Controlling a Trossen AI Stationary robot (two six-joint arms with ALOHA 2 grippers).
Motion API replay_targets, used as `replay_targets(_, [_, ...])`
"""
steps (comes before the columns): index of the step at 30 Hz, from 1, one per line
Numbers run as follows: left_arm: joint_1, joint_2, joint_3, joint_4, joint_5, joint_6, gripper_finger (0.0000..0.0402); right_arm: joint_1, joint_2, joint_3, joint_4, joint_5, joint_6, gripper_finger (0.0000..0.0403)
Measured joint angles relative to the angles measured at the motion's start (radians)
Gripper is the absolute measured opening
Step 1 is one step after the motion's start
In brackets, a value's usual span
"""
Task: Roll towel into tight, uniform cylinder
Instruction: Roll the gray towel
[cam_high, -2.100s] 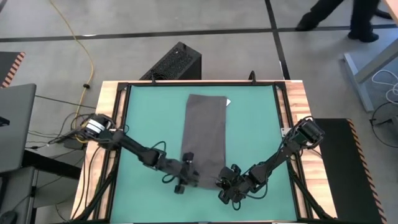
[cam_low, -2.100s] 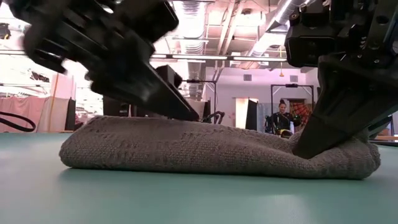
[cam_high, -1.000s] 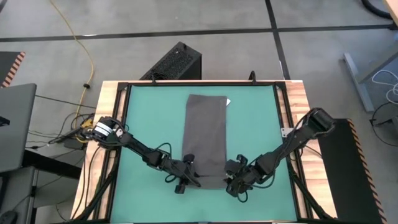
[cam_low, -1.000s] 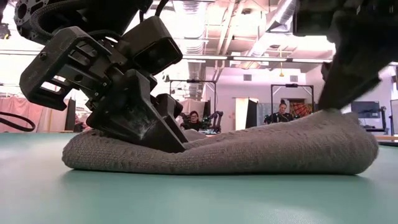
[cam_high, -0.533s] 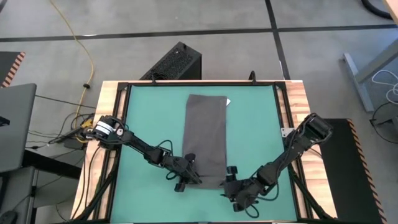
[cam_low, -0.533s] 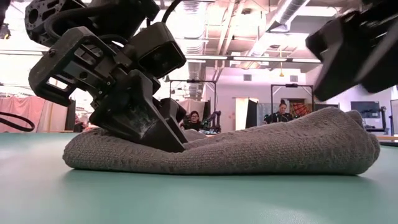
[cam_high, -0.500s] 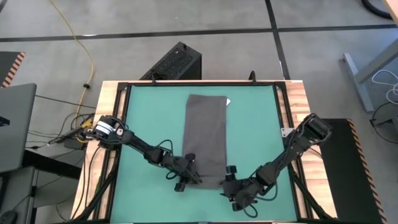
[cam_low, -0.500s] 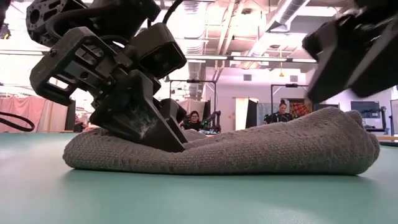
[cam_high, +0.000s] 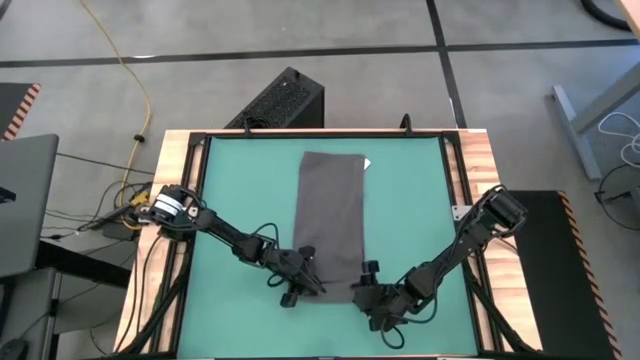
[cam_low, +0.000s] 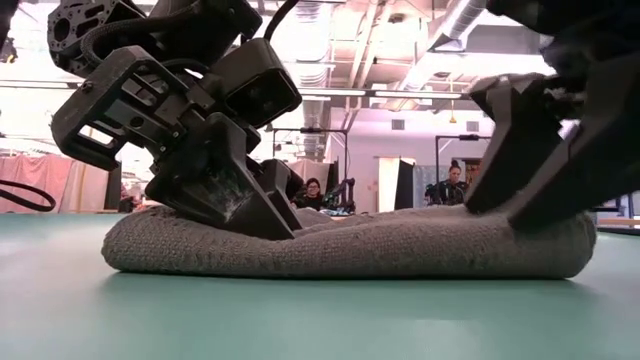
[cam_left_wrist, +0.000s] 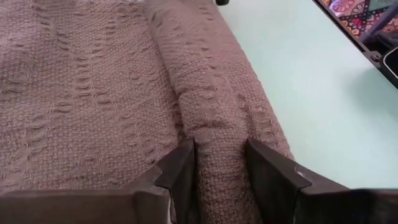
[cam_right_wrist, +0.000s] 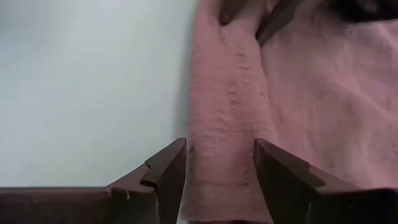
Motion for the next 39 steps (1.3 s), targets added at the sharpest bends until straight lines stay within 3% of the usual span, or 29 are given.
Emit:
replay_targets(10, [0.003, -0.020, 0.014, -0.019, 0.022, 0.016, 0.0168, -0.003, 0.008, -0.016, -0.017, 0.032, 0.000, 0.0211])
replay_targets(14, [0.008, -0.091, 0.033, -0.126, 0.038, 0.020, 0.0169, -0.002, 0.008, -0.016, -0.038, 0.033, 0.018, 0.0202])
replay_targets(22, [0.005, -0.276, 0.041, -0.388, 0.001, 0.022, 0.0169, -0.001, 0.008, -0.017, -0.071, 0.023, 0.098, 0.0109])
replay_targets(29, [-0.099, -0.357, -0.100, -0.181, -0.138, 0.024, 0.0169, -0.001, 0.007, -0.017, -0.084, 0.022, 0.165, 0.0029])
replay_targets(33, [-0.156, -0.306, -0.152, 0.035, -0.207, 0.048, 0.0169, -0.004, 0.007, -0.017, -0.083, 0.021, 0.179, 0.0027])
replay_targets(39, [-0.192, -0.208, -0.128, 0.050, -0.352, 0.134, 0.0169, -0.023, 0.007, -0.017, -0.076, -0.011, 0.230, 0.0036])
